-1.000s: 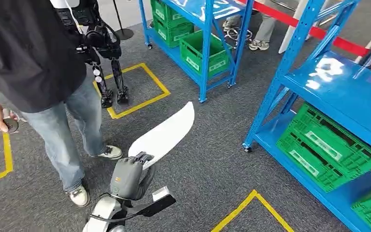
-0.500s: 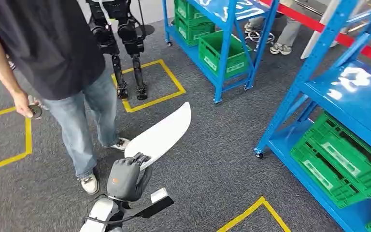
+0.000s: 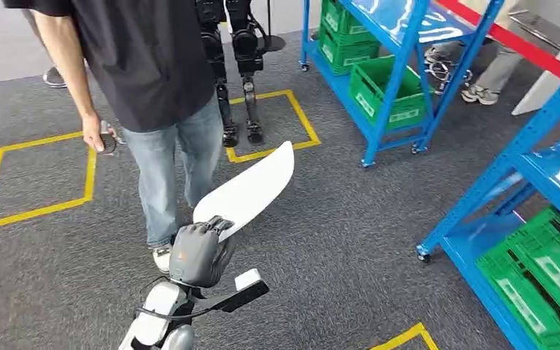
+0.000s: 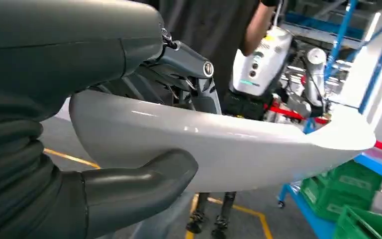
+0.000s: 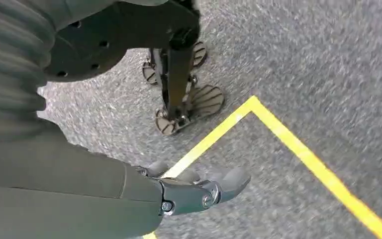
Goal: Take the parts from the cabinet and place them on the table.
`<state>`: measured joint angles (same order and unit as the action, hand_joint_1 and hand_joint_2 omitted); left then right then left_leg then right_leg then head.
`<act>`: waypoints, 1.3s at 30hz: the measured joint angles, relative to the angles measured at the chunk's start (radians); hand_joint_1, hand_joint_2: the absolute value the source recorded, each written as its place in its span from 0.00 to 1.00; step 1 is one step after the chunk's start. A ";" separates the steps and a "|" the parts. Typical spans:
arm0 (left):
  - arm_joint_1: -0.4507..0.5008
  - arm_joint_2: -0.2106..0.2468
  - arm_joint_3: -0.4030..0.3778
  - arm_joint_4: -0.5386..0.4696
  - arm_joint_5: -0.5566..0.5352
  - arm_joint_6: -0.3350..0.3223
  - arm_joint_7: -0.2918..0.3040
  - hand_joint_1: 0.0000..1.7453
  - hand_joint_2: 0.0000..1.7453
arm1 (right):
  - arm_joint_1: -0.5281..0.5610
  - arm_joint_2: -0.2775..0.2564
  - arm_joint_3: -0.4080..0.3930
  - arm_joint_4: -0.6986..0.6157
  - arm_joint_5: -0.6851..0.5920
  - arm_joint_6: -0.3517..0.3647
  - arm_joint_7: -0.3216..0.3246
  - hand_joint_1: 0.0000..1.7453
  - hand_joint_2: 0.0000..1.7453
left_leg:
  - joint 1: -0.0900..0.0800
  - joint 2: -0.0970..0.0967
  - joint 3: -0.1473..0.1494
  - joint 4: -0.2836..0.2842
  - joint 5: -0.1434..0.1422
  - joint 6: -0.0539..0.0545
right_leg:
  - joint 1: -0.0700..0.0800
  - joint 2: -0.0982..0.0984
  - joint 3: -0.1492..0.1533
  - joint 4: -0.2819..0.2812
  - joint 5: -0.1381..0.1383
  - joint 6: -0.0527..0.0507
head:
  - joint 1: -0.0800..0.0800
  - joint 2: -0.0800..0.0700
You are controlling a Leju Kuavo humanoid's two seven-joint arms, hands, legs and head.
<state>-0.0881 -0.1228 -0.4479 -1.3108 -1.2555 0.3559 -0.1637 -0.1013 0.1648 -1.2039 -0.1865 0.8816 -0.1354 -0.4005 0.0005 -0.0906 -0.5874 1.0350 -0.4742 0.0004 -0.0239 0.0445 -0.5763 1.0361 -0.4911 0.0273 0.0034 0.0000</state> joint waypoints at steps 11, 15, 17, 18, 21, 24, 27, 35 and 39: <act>0.010 0.011 0.002 0.019 0.006 0.013 0.009 1.00 1.00 | 0.002 -0.002 0.001 0.000 -0.001 0.002 0.003 0.00 1.00 | 0.009 0.086 -0.101 0.207 -0.075 -0.034 | 0.007 -0.103 0.006 -0.012 0.005 -0.040 | -0.013 0.000; 0.006 0.011 0.002 0.022 0.009 0.013 0.000 1.00 1.00 | 0.002 -0.002 0.001 0.000 -0.005 -0.002 0.002 0.00 1.00 | 0.002 0.149 0.004 0.003 -0.012 -0.010 | 0.015 -0.131 0.012 -0.005 -0.005 -0.018 | -0.010 0.000; 0.006 0.011 0.002 0.025 0.015 0.014 -0.002 1.00 1.00 | -0.001 -0.002 0.001 0.000 -0.006 -0.003 0.001 0.00 1.00 | -0.005 0.133 -0.003 0.004 -0.011 0.002 | 0.011 -0.147 0.017 -0.012 -0.002 -0.005 | -0.009 0.000; 0.005 0.011 0.002 0.026 0.017 0.014 -0.005 1.00 1.00 | -0.002 -0.002 0.001 0.000 -0.006 -0.003 0.001 0.00 1.00 | -0.003 0.122 0.000 -0.002 -0.006 0.010 | 0.010 -0.156 0.019 -0.011 -0.005 0.002 | -0.010 0.000; -0.001 0.009 0.002 0.028 0.018 0.015 -0.006 1.00 1.00 | -0.001 -0.002 0.001 0.000 -0.004 -0.002 0.001 0.00 1.00 | 0.004 0.096 -0.001 -0.008 0.004 0.028 | 0.003 -0.061 -0.036 0.113 -0.087 0.013 | -0.001 0.000; -0.002 0.008 0.002 0.039 0.022 0.013 -0.007 1.00 1.00 | 0.004 -0.003 0.001 0.000 -0.005 -0.003 0.001 0.00 1.00 | 0.000 0.061 -0.003 -0.007 0.004 0.030 | 0.005 -0.050 -0.133 0.303 -0.149 0.013 | 0.000 0.000; -0.002 0.008 0.002 0.046 0.026 0.013 -0.009 1.00 1.00 | 0.003 -0.003 0.001 0.000 -0.005 -0.003 0.000 0.00 1.00 | 0.000 0.026 0.000 -0.003 0.004 0.028 | 0.005 -0.039 -0.059 0.135 -0.035 0.006 | 0.002 0.000; -0.007 0.008 0.002 0.052 0.027 0.013 -0.010 1.00 1.00 | -0.001 -0.004 0.001 0.000 -0.003 0.000 -0.002 0.00 1.00 | -0.001 0.041 -0.029 0.031 -0.016 -0.017 | 0.006 -0.031 0.008 -0.019 0.010 -0.037 | -0.004 0.000; -0.004 0.010 0.002 0.052 0.027 0.013 -0.010 1.00 1.00 | 0.003 -0.004 0.002 0.000 0.006 0.006 -0.001 0.00 1.00 | 0.005 0.078 -0.157 0.301 -0.137 -0.031 | 0.012 -0.075 0.008 -0.018 0.007 -0.047 | -0.010 0.000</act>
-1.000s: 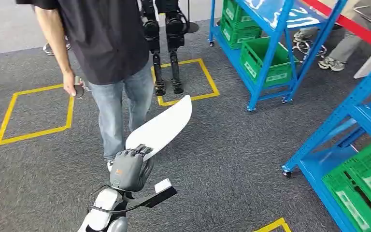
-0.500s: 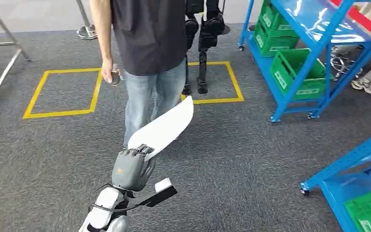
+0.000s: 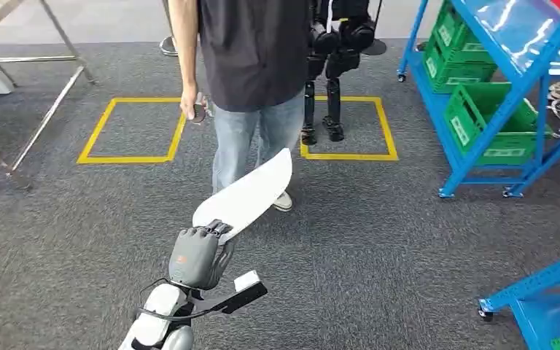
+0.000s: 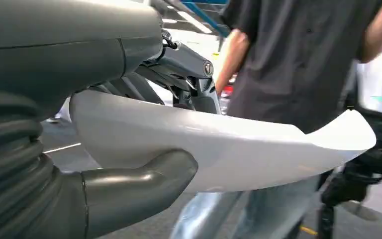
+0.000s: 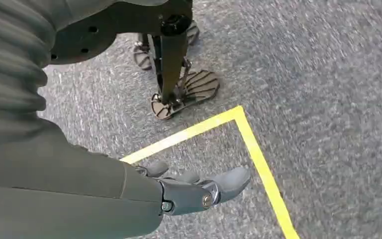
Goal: Take the parts from the cabinet and place them on the table.
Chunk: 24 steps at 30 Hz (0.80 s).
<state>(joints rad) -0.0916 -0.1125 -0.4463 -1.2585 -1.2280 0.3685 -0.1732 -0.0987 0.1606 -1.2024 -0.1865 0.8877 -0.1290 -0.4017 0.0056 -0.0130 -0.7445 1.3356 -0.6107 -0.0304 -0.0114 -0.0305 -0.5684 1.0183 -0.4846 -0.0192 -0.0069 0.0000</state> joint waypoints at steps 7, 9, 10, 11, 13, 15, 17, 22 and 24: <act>0.010 0.004 0.000 -0.013 0.010 0.000 0.000 1.00 1.00 | -0.003 0.002 0.007 0.000 0.004 0.006 0.000 0.00 1.00 | -0.008 0.060 0.155 -0.301 0.131 0.026 | 0.008 -0.058 0.009 0.007 -0.014 0.025 | 0.002 0.000; 0.018 0.008 0.000 -0.021 0.012 -0.002 0.002 1.00 1.00 | -0.006 0.002 0.013 0.000 0.008 0.008 0.001 0.00 1.00 | -0.014 0.042 0.151 -0.303 0.134 0.038 | 0.004 -0.074 0.015 0.003 -0.013 0.037 | 0.001 0.000; 0.021 0.009 0.000 -0.026 0.012 -0.002 0.002 1.00 1.00 | -0.008 0.002 0.014 0.000 0.010 0.009 0.001 0.00 1.00 | -0.006 0.033 0.159 -0.312 0.141 0.048 | 0.000 -0.065 0.015 0.008 -0.019 0.047 | 0.000 0.000; 0.022 0.010 0.000 -0.030 0.012 -0.002 0.003 1.00 1.00 | -0.008 0.002 0.015 0.000 0.011 0.009 0.000 0.00 1.00 | -0.004 0.025 0.159 -0.314 0.143 0.051 | -0.003 -0.024 0.010 0.027 -0.034 0.052 | 0.003 0.000; 0.023 0.010 0.000 -0.032 0.014 -0.003 0.002 1.00 1.00 | -0.006 0.003 0.015 0.000 0.011 0.011 0.001 0.00 1.00 | -0.003 0.009 0.156 -0.314 0.147 0.059 | -0.004 0.018 -0.053 0.158 -0.111 0.055 | 0.010 0.000; 0.030 0.012 0.000 -0.032 0.021 -0.011 0.003 1.00 1.00 | -0.003 0.003 0.015 0.000 0.011 0.011 0.001 0.00 1.00 | -0.005 -0.014 0.153 -0.312 0.147 0.060 | -0.003 0.024 -0.125 0.300 -0.160 0.056 | 0.011 0.000; 0.039 0.014 0.000 -0.031 0.024 -0.011 0.002 1.00 1.00 | -0.001 0.003 0.015 0.000 0.013 0.011 0.001 0.00 1.00 | -0.004 -0.037 0.153 -0.309 0.147 0.060 | -0.004 0.025 -0.121 0.277 -0.117 0.054 | 0.011 0.000; 0.041 0.017 0.000 -0.032 0.033 -0.012 0.002 1.00 1.00 | -0.006 0.005 0.016 0.000 0.019 0.011 0.004 0.00 1.00 | -0.006 -0.085 0.144 -0.302 0.149 0.034 | -0.006 0.086 -0.001 0.014 -0.011 0.042 | 0.013 0.000; 0.043 0.019 0.000 -0.031 0.035 -0.012 0.002 1.00 1.00 | -0.006 0.005 0.017 0.000 0.019 0.011 0.004 0.00 1.00 | -0.003 -0.098 0.143 -0.310 0.155 0.021 | -0.001 0.073 -0.001 0.014 -0.009 0.031 | 0.014 0.000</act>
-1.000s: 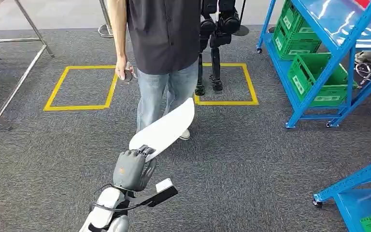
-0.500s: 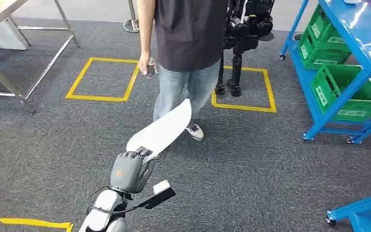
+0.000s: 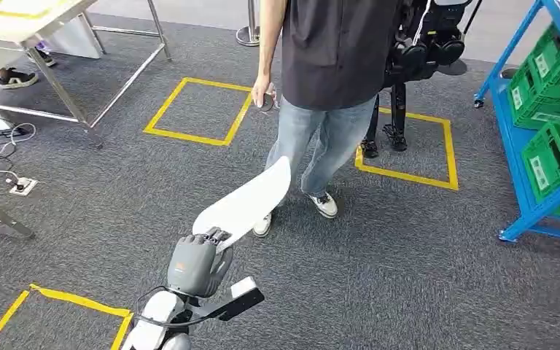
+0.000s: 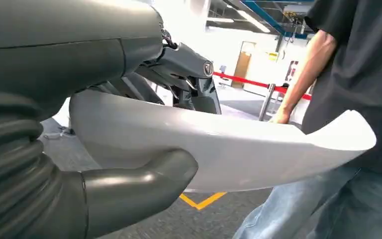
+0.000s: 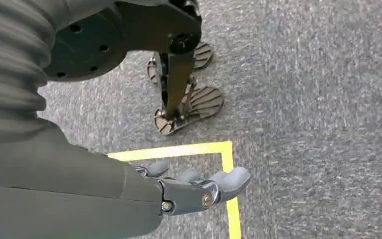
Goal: Take the parts from the cabinet and place them on the table.
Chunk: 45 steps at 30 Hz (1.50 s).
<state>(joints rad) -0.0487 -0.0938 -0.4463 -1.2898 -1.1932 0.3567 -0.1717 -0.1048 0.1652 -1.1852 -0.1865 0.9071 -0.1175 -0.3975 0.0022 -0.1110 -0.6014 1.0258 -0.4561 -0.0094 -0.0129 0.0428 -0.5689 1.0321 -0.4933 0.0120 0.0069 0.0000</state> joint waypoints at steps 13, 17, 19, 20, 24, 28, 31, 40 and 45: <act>-0.013 0.007 0.000 0.019 0.019 -0.006 -0.009 1.00 1.00 | 0.007 0.003 0.003 0.000 -0.010 -0.002 0.000 0.00 1.00 | -0.006 0.170 0.022 0.016 -0.038 -0.002 | 0.012 -0.128 0.001 0.002 -0.006 -0.012 | -0.018 0.000; -0.014 0.006 0.000 0.020 0.019 -0.008 -0.009 1.00 1.00 | 0.001 0.003 0.003 0.000 -0.011 -0.003 0.000 0.00 1.00 | -0.005 0.134 0.017 0.013 -0.031 0.022 | 0.010 -0.154 0.007 -0.001 -0.007 0.008 | -0.012 0.000; -0.018 0.004 0.000 0.020 0.019 -0.008 -0.009 1.00 1.00 | 0.000 0.003 0.003 0.000 -0.011 -0.003 0.000 0.00 1.00 | 0.001 0.119 0.016 0.012 -0.029 0.031 | 0.003 -0.080 -0.018 0.062 -0.053 0.020 | -0.007 0.000; -0.019 0.000 0.000 0.020 0.019 -0.009 -0.009 1.00 1.00 | 0.001 0.003 0.003 0.000 -0.010 -0.003 0.000 0.00 1.00 | 0.001 0.113 0.016 0.012 -0.028 0.036 | 0.002 -0.062 -0.053 0.135 -0.091 0.023 | -0.003 0.000; -0.017 -0.001 0.000 0.025 0.019 -0.009 -0.008 1.00 1.00 | 0.009 0.003 0.003 0.000 -0.008 -0.003 0.000 0.00 1.00 | 0.000 0.067 0.015 0.014 -0.026 0.037 | 0.002 -0.050 -0.130 0.271 -0.107 0.022 | -0.002 0.000; -0.018 -0.002 0.000 0.025 0.019 -0.009 -0.008 1.00 1.00 | 0.005 0.003 0.003 0.000 -0.006 -0.002 -0.001 0.00 1.00 | -0.003 0.030 0.012 0.017 -0.024 0.023 | -0.003 0.020 -0.006 0.008 -0.007 0.015 | 0.001 0.000; -0.016 -0.003 0.000 0.025 0.019 -0.011 -0.010 1.00 1.00 | 0.002 0.003 0.003 0.000 -0.009 -0.003 -0.002 0.00 1.00 | 0.003 0.008 0.009 0.008 -0.016 0.003 | 0.007 -0.005 -0.007 0.005 0.001 -0.001 | 0.000 0.000; -0.017 -0.003 0.000 0.036 0.038 -0.011 -0.026 1.00 1.00 | 0.010 0.000 0.003 0.000 -0.020 -0.018 -0.002 0.00 1.00 | 0.001 0.102 -0.101 0.257 -0.119 -0.021 | 0.007 -0.096 0.000 -0.010 0.006 -0.032 | -0.013 0.000; -0.026 -0.007 0.002 0.045 0.051 -0.007 -0.035 1.00 1.00 | 0.007 -0.002 0.002 0.000 -0.026 -0.019 -0.002 0.00 1.00 | -0.009 0.150 0.025 0.005 -0.034 0.009 | 0.013 -0.132 0.007 -0.006 -0.003 -0.011 | -0.012 0.000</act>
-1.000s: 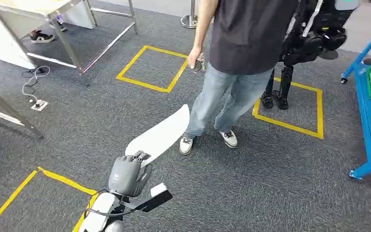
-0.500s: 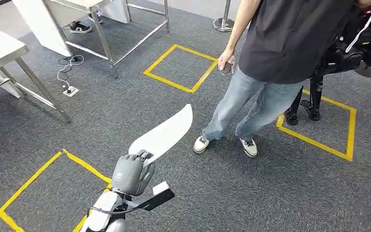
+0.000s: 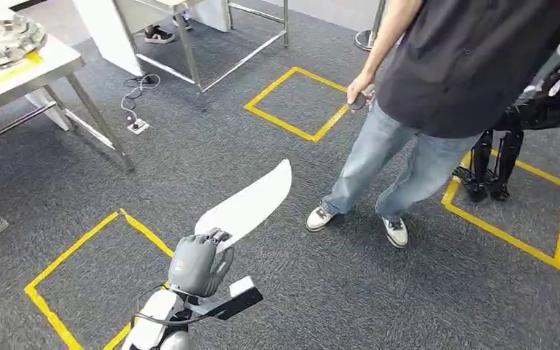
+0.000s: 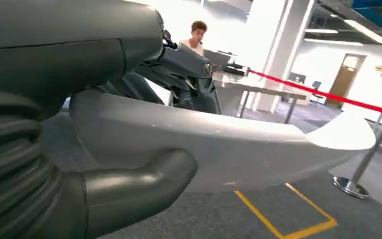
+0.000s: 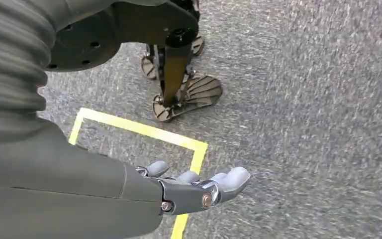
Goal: Take the parts from the cabinet and place them on the table.
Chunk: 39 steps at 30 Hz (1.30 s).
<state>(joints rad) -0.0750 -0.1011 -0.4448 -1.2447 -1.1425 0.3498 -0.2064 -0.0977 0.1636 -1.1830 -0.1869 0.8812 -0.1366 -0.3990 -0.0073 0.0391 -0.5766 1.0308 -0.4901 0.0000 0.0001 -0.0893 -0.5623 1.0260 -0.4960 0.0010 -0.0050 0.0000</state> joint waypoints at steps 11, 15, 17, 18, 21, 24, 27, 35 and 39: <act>0.009 -0.011 0.011 0.005 0.010 0.006 0.003 1.00 1.00 | 0.006 -0.012 0.000 0.000 0.006 0.008 0.002 0.00 1.00 | 0.015 -0.104 0.002 -0.005 0.015 0.023 | -0.018 0.087 -0.083 0.175 -0.046 0.040 | 0.011 0.000; 0.006 -0.023 0.011 0.005 0.010 0.004 0.003 1.00 1.00 | 0.005 -0.013 0.000 0.000 -0.001 -0.003 0.011 0.00 1.00 | 0.014 -0.139 -0.012 0.005 0.015 -0.005 | -0.021 0.138 -0.009 0.007 0.000 0.029 | 0.013 0.000; 0.007 -0.024 0.011 0.005 0.010 0.001 0.003 1.00 1.00 | 0.005 -0.013 0.000 0.000 0.000 -0.006 0.016 0.00 1.00 | 0.018 -0.152 -0.012 -0.005 0.022 -0.019 | -0.015 0.128 -0.010 0.008 0.004 0.016 | 0.013 0.000; 0.007 -0.023 0.012 0.005 0.011 0.001 0.003 1.00 1.00 | 0.005 -0.012 0.000 0.000 0.005 -0.008 0.016 0.00 1.00 | 0.017 -0.161 -0.018 -0.006 0.023 -0.026 | -0.021 0.117 -0.008 0.001 0.008 0.007 | 0.013 0.000; 0.008 -0.023 0.013 0.005 0.015 0.001 0.003 1.00 1.00 | 0.006 -0.010 0.000 0.000 0.014 -0.004 0.016 0.00 1.00 | 0.014 -0.058 -0.078 0.134 -0.067 -0.032 | -0.018 0.087 -0.009 -0.004 0.010 -0.014 | -0.003 0.000; 0.019 -0.021 0.013 0.005 0.019 0.001 0.003 1.00 1.00 | 0.011 -0.010 0.000 0.000 0.019 0.000 0.016 0.00 1.00 | 0.014 -0.049 -0.164 0.330 -0.141 -0.033 | -0.011 0.051 -0.010 -0.004 0.009 -0.017 | -0.004 0.000; 0.029 -0.017 0.023 0.004 0.022 0.004 0.006 1.00 1.00 | 0.008 -0.010 0.000 0.000 0.031 0.008 0.013 0.00 1.00 | 0.012 -0.034 -0.055 0.138 -0.035 -0.022 | -0.007 0.020 -0.006 -0.003 0.008 -0.016 | -0.004 0.000; 0.043 -0.015 0.044 -0.020 0.019 0.015 0.016 1.00 1.00 | 0.002 -0.007 0.003 0.000 0.043 0.016 0.003 0.00 1.00 | 0.007 -0.021 0.015 -0.018 0.010 0.027 | -0.009 0.044 -0.009 0.035 -0.028 0.029 | 0.000 0.000; 0.054 -0.019 0.048 -0.029 0.010 0.007 0.019 1.00 1.00 | 0.008 -0.006 0.003 0.000 0.045 0.016 0.009 0.00 1.00 | 0.009 -0.063 0.009 -0.016 0.013 0.031 | -0.012 0.082 -0.137 0.302 -0.145 0.042 | 0.009 0.000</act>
<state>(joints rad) -0.0207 -0.1198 -0.3967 -1.2741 -1.1326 0.3567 -0.1877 -0.0898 0.1575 -1.1803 -0.1865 0.9266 -0.1205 -0.3902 0.0016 -0.0244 -0.5680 1.0147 -0.4770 0.0310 -0.0123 -0.0072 -0.6992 1.3285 -0.6411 0.0426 0.0038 0.0000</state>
